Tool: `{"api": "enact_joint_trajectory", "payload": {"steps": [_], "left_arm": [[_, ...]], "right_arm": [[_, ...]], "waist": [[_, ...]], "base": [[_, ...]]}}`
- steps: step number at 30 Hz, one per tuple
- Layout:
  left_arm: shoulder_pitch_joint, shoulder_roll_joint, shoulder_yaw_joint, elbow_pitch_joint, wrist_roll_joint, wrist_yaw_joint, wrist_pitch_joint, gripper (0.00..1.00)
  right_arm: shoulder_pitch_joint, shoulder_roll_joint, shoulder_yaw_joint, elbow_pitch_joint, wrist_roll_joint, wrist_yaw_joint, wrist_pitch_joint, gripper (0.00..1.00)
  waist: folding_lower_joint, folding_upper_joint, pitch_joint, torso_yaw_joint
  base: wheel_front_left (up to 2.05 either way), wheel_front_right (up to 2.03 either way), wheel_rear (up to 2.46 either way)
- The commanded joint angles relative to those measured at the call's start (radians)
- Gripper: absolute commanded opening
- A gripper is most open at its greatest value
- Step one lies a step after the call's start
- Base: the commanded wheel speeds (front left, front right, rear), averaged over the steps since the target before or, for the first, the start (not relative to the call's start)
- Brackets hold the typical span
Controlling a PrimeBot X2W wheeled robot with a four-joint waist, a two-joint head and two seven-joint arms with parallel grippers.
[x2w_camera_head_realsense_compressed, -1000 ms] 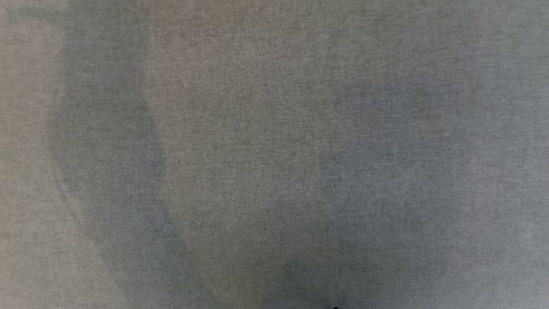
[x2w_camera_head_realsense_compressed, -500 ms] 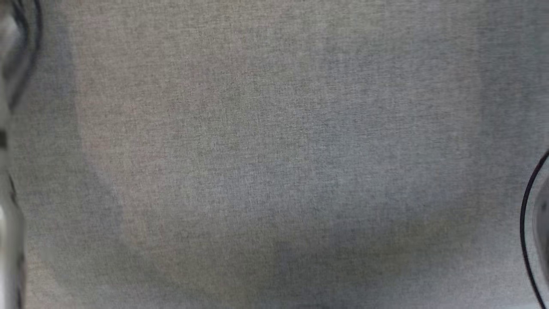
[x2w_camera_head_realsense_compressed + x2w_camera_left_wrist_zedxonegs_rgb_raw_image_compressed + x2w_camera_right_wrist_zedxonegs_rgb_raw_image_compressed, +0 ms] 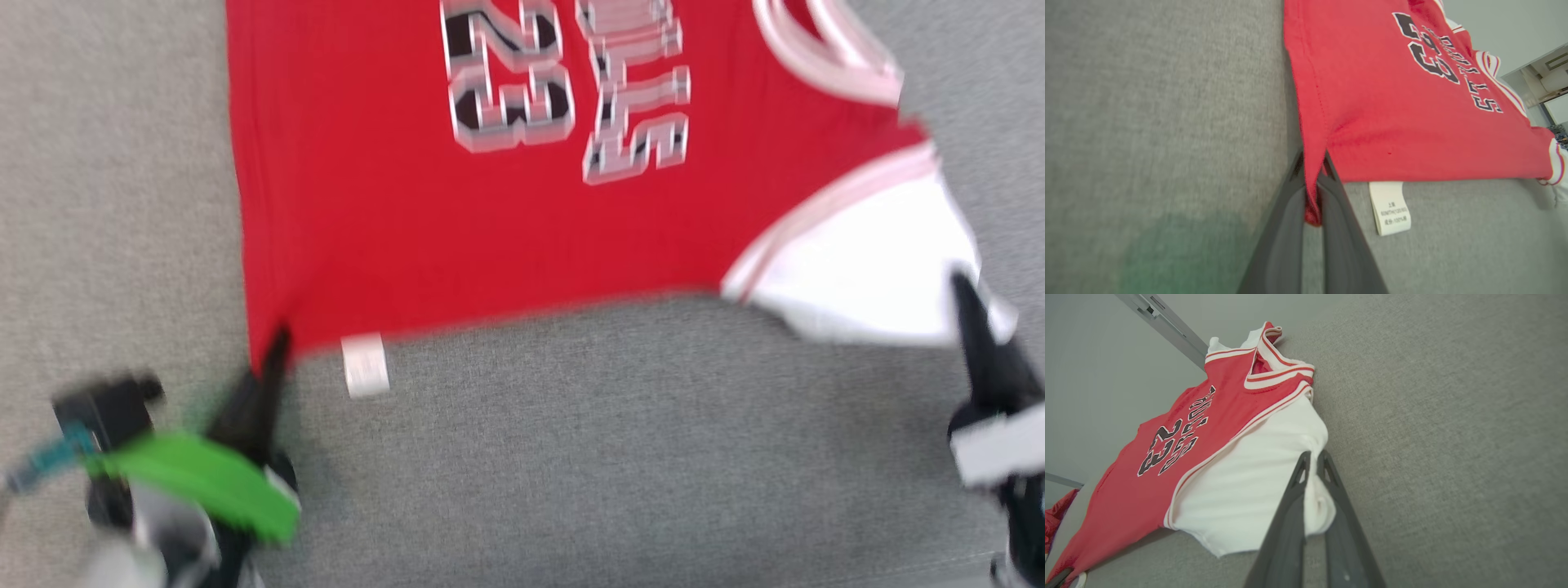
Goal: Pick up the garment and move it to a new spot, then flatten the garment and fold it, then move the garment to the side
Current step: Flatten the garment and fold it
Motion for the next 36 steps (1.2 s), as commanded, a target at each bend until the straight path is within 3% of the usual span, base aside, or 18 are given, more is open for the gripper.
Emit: {"api": "enact_joint_trajectory", "payload": {"steps": [1, 6, 11, 20, 29, 30, 31, 36], "left_arm": [[0.11, -0.009, -0.006, -0.038, -0.008, 0.029, -0.01, 0.0], [0.382, -0.067, -0.043, -0.147, -0.028, 0.085, -0.061, 0.0], [0.421, -0.089, -0.073, -0.196, -0.039, 0.092, -0.05, 0.0], [0.147, -0.053, -0.085, -0.192, -0.007, 0.12, 0.087, 0.0], [-0.164, -0.09, -0.088, -0.023, -0.02, 0.131, 0.199, 0.0], [-0.183, -0.088, -0.093, 0.01, -0.006, 0.134, 0.203, 0.09], [-0.198, -0.086, -0.093, 0.033, 0.002, 0.138, 0.198, 0.97], [-0.216, -0.096, -0.109, 0.129, 0.026, 0.134, 0.178, 1.0]], "right_arm": [[0.092, 0.023, -0.014, -0.009, -0.008, -0.004, 0.004, 0.0], [0.304, 0.091, 0.014, 0.005, -0.028, -0.003, -0.012, 0.0], [0.299, 0.105, 0.033, 0.029, -0.023, -0.002, -0.014, 0.0], [-0.017, 0.006, 0.093, 0.087, -0.129, -0.002, 0.123, 0.0], [-0.333, -0.053, 0.129, 0.224, -0.219, -0.002, 0.286, 0.03], [-0.36, -0.06, 0.144, 0.246, -0.225, -0.002, 0.297, 1.0], [-0.381, -0.07, 0.151, 0.264, -0.237, -0.002, 0.302, 1.0], [-0.445, -0.095, 0.165, 0.288, -0.237, -0.002, 0.21, 1.0]], "waist": [[0.0001, -0.0001, -0.277, -0.038], [0.0001, -0.0001, -0.319, -0.043], [0.0001, -0.0001, -0.307, -0.029], [0.0001, -0.0001, -0.226, 0.015], [0.0001, -0.0001, -0.136, 0.079], [0.0001, -0.0001, -0.128, 0.081], [0.0001, -0.0001, -0.12, 0.081], [0.0001, -0.0001, -0.106, 0.081]], "base": [[0.0, 0.0, 0.0], [0.0, 0.0, 0.0], [0.0, 0.0, 0.0], [0.0, 0.0, 0.0], [0.0, 0.0, 0.0], [0.0, 0.0, 0.0], [0.0, 0.0, 0.0], [0.0, 0.0, 0.0]]}}
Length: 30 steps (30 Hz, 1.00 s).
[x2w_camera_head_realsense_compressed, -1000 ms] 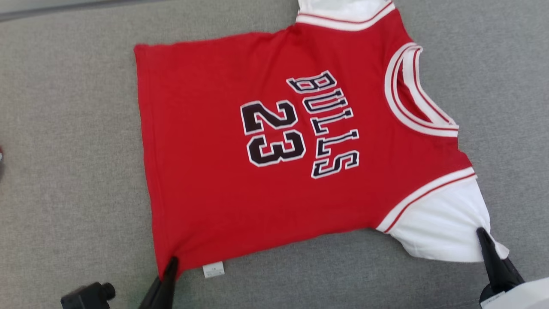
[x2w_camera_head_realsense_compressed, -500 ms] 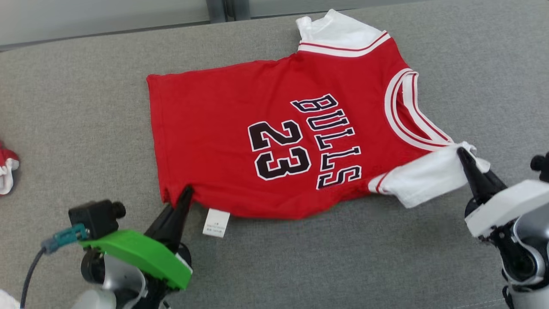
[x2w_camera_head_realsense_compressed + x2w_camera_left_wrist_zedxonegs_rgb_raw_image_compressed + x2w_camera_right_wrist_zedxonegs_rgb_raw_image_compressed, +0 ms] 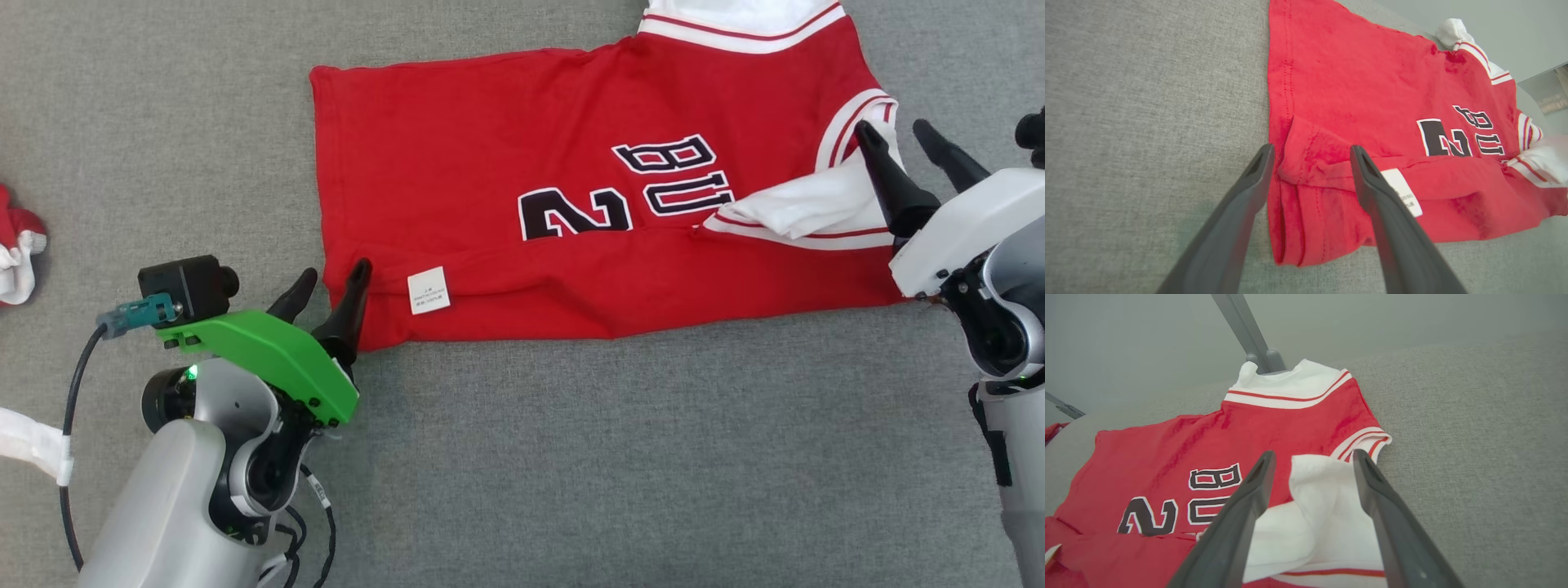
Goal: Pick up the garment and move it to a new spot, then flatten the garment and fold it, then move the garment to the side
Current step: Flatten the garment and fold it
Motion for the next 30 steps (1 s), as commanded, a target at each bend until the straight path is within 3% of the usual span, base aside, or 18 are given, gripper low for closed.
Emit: {"api": "enact_joint_trajectory", "payload": {"steps": [1, 6, 12, 26, 27, 28, 29, 30], "left_arm": [[0.014, -0.006, 0.011, -0.003, -0.007, -0.008, -0.017, 1.0], [0.105, 0.031, 0.044, -0.046, -0.004, -0.006, -0.073, 1.0], [0.2, 0.046, 0.048, -0.121, -0.031, -0.001, -0.068, 1.0], [0.159, 0.009, -0.045, 0.005, -0.016, -0.039, -0.021, 1.0], [0.162, 0.004, -0.053, 0.007, -0.024, -0.049, -0.013, 0.54], [0.165, 0.002, -0.06, 0.007, -0.032, -0.059, -0.007, 0.32], [0.17, -0.001, -0.066, 0.008, -0.042, -0.073, -0.001, 0.0], [0.173, -0.002, -0.07, 0.007, -0.048, -0.083, 0.0, 0.0]], "right_arm": [[0.006, -0.027, -0.01, -0.018, 0.002, 0.0, -0.038, 1.0], [0.114, -0.097, -0.04, -0.086, -0.011, 0.0, -0.093, 1.0], [0.265, -0.167, -0.047, -0.144, 0.016, 0.0, -0.025, 1.0], [0.23, -0.194, 0.076, -0.086, 0.075, 0.001, 0.118, 1.0], [0.236, -0.2, 0.085, -0.092, 0.087, 0.001, 0.129, 1.0], [0.24, -0.205, 0.089, -0.096, 0.096, 0.001, 0.135, 1.0], [0.245, -0.216, 0.09, -0.099, 0.103, 0.002, 0.145, 1.0], [0.25, -0.227, 0.096, -0.103, 0.113, 0.002, 0.153, 0.14]], "waist": [[0.0001, 0.0, 0.009, 0.007], [0.0001, 0.0, 0.002, -0.017], [0.0001, 0.0, 0.045, -0.034], [0.0001, 0.0, 0.098, -0.004], [0.0001, 0.0, 0.096, -0.002], [0.0001, 0.0, 0.094, -0.001], [0.0001, 0.0, 0.09, 0.0], [0.0001, 0.0, 0.086, 0.0]], "base": [[0.0, 0.0, 0.0], [0.0, 0.0, 0.0], [0.0, 0.0, 0.0], [0.0, 0.0, 0.0], [0.0, 0.0, 0.0], [0.0, 0.0, 0.0], [0.0, 0.0, 0.0], [0.0, 0.0, 0.0]]}}
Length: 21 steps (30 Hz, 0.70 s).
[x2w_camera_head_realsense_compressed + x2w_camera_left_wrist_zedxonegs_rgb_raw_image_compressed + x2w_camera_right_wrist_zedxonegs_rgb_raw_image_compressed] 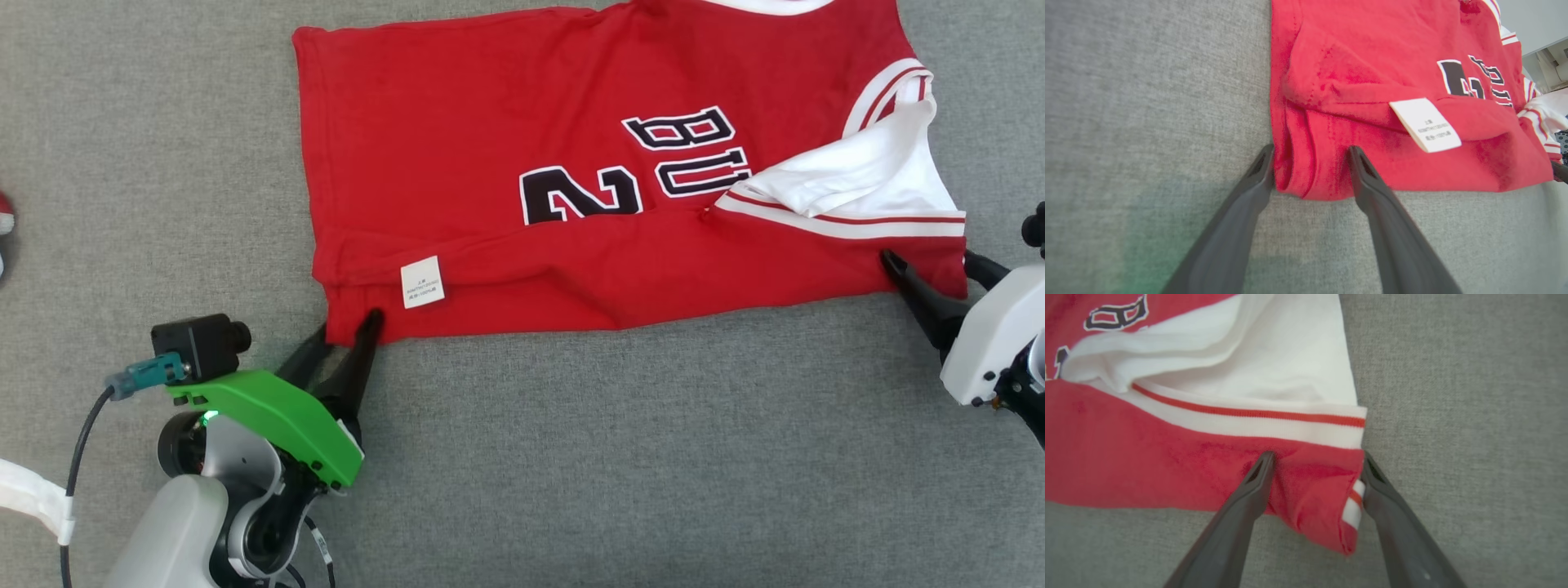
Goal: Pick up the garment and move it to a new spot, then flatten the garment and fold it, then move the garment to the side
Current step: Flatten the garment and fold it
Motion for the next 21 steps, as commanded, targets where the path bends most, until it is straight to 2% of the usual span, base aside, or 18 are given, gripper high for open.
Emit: {"api": "enact_joint_trajectory", "payload": {"steps": [1, 5, 9, 12, 15, 17, 18, 19, 20, 21], "left_arm": [[0.051, -0.02, -0.047, 0.043, -0.024, -0.013, 0.044, 0.0], [0.053, 0.019, -0.022, -0.007, -0.039, -0.038, 0.044, 0.0], [0.098, 0.085, 0.006, -0.128, -0.069, -0.05, 0.077, 0.0], [0.182, 0.132, 0.015, -0.24, -0.103, -0.043, 0.12, 0.0], [0.27, 0.168, 0.016, -0.314, -0.122, -0.027, 0.141, 0.0], [0.326, 0.166, 0.01, -0.328, -0.13, -0.014, 0.131, 0.0], [0.351, 0.156, 0.001, -0.325, -0.134, -0.013, 0.125, 0.0], [0.365, 0.15, -0.006, -0.319, -0.129, -0.011, 0.118, 0.0], [0.38, 0.136, -0.015, -0.31, -0.121, -0.006, 0.103, 0.39], [0.389, 0.127, -0.021, -0.303, -0.11, -0.004, 0.09, 1.0]], "right_arm": [[0.027, -0.01, 0.02, 0.005, 0.02, 0.003, 0.023, 0.0], [0.038, -0.072, 0.005, -0.015, 0.084, 0.001, 0.062, 0.0], [0.08, -0.158, -0.044, -0.058, 0.157, 0.001, 0.14, 0.0], [0.146, -0.22, -0.085, -0.088, 0.204, 0.001, 0.223, 0.0], [0.212, -0.247, -0.109, -0.117, 0.237, 0.001, 0.287, 0.0], [0.245, -0.235, -0.116, -0.133, 0.233, 0.001, 0.297, 0.0], [0.262, -0.222, -0.115, -0.133, 0.228, 0.001, 0.292, 0.47], [0.271, -0.213, -0.112, -0.134, 0.218, 0.001, 0.283, 1.0], [0.284, -0.205, -0.108, -0.132, 0.203, 0.001, 0.275, 1.0], [0.291, -0.199, -0.106, -0.132, 0.196, 0.001, 0.27, 1.0]], "waist": [[0.0, -0.0001, -0.011, 0.002], [0.0, -0.0001, -0.047, 0.002], [0.0, -0.0001, -0.093, 0.007], [0.0, -0.0001, -0.119, 0.011], [0.0, -0.0001, -0.125, 0.011], [0.0, -0.0001, -0.124, 0.009], [0.0, -0.0001, -0.123, 0.008], [0.0, -0.0001, -0.123, 0.007], [0.0, -0.0001, -0.124, 0.007], [0.0, -0.0001, -0.125, 0.008]], "base": [[0.0, 0.0, 0.0], [0.0, 0.0, 0.0], [0.0, 0.0, 0.0], [0.0, 0.0, 0.0], [0.0, 0.0, 0.0], [0.0, 0.0, 0.0], [0.0, 0.0, 0.0], [0.0, 0.0, 0.0], [0.0, 0.0, 0.0], [0.0, 0.0, 0.0]]}}
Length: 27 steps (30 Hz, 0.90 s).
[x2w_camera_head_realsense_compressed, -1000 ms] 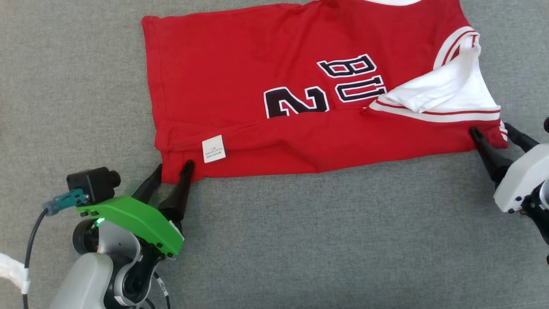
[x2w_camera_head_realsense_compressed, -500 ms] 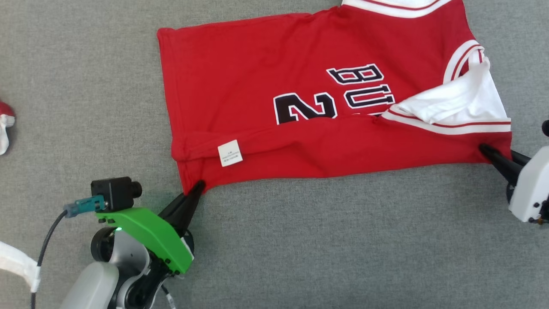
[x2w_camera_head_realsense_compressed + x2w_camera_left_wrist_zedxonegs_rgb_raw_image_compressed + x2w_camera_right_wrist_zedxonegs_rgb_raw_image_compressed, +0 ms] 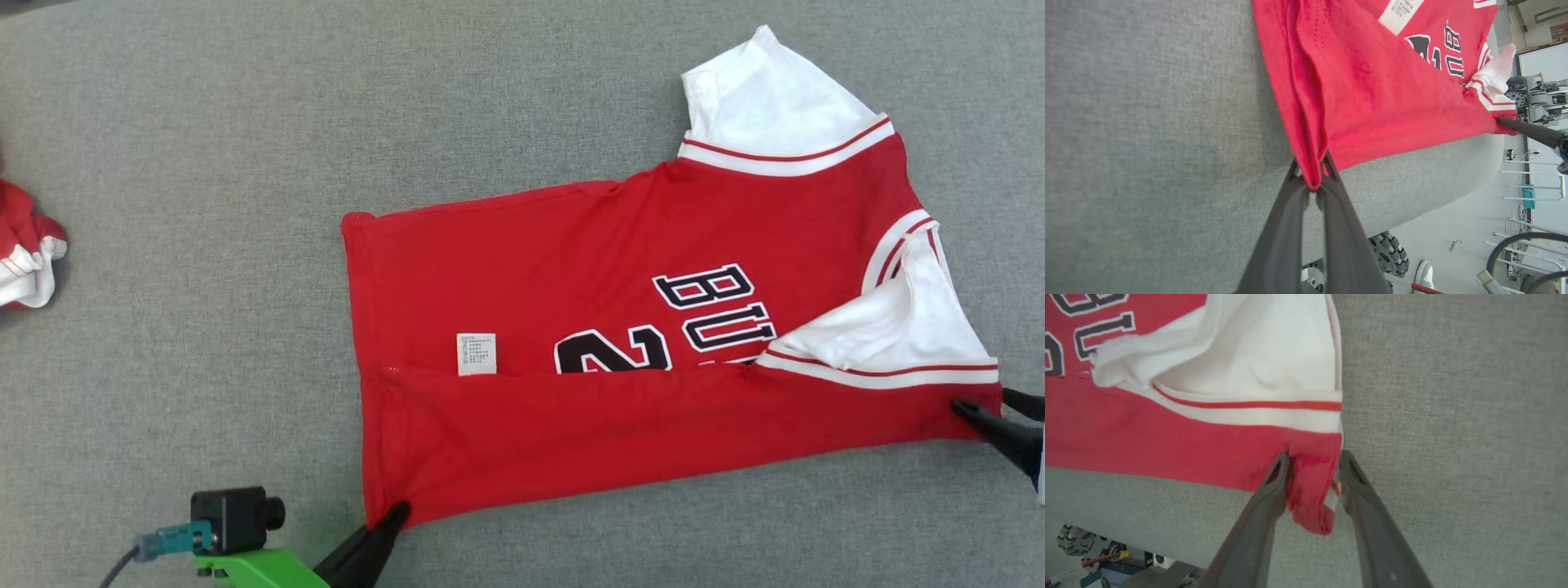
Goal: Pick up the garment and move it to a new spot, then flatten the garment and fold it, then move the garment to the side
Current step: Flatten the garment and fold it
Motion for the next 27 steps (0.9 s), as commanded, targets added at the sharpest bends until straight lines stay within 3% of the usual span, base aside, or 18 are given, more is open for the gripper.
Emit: {"api": "enact_joint_trajectory", "payload": {"steps": [1, 3, 6, 12, 19, 27], "left_arm": [[0.019, -0.008, -0.007, 0.006, 0.017, 0.007, -0.016, 1.0], [0.023, -0.018, 0.003, 0.006, 0.034, 0.015, -0.048, 1.0], [-0.012, 0.013, 0.04, -0.015, 0.088, 0.044, -0.083, 1.0], [-0.265, 0.044, 0.072, 0.007, 0.159, 0.057, -0.033, 1.0], [-0.662, -0.072, -0.006, 0.26, 0.21, 0.012, 0.02, 1.0], [-0.822, -0.196, -0.094, 0.491, 0.2, -0.081, 0.02, 1.0]], "right_arm": [[0.013, 0.005, -0.006, -0.002, -0.01, -0.001, -0.014, 1.0], [0.009, -0.008, -0.031, -0.03, -0.028, -0.001, -0.034, 1.0], [-0.05, -0.026, -0.069, -0.096, -0.02, -0.001, -0.053, 1.0], [-0.341, -0.059, -0.018, -0.14, -0.043, -0.001, -0.026, 1.0], [-0.756, -0.015, 0.197, 0.047, -0.203, -0.001, 0.085, 1.0], [-0.944, 0.043, 0.329, 0.335, -0.318, -0.001, 0.077, 1.0]], "waist": [[0.0, 0.0, -0.001, 0.001], [0.0, 0.0, 0.0, 0.001], [0.0, 0.0, 0.02, -0.001], [0.0, 0.0, 0.136, 0.046], [0.0, 0.0, 0.277, 0.162], [0.0, 0.0, 0.284, 0.24]], "base": [[0.0, 0.0, 0.0], [0.0, 0.0, 0.0], [0.0, 0.0, 0.0], [0.0, 0.0, 0.0], [0.0, 0.0, 0.0], [0.0, 0.0, 0.0]]}}
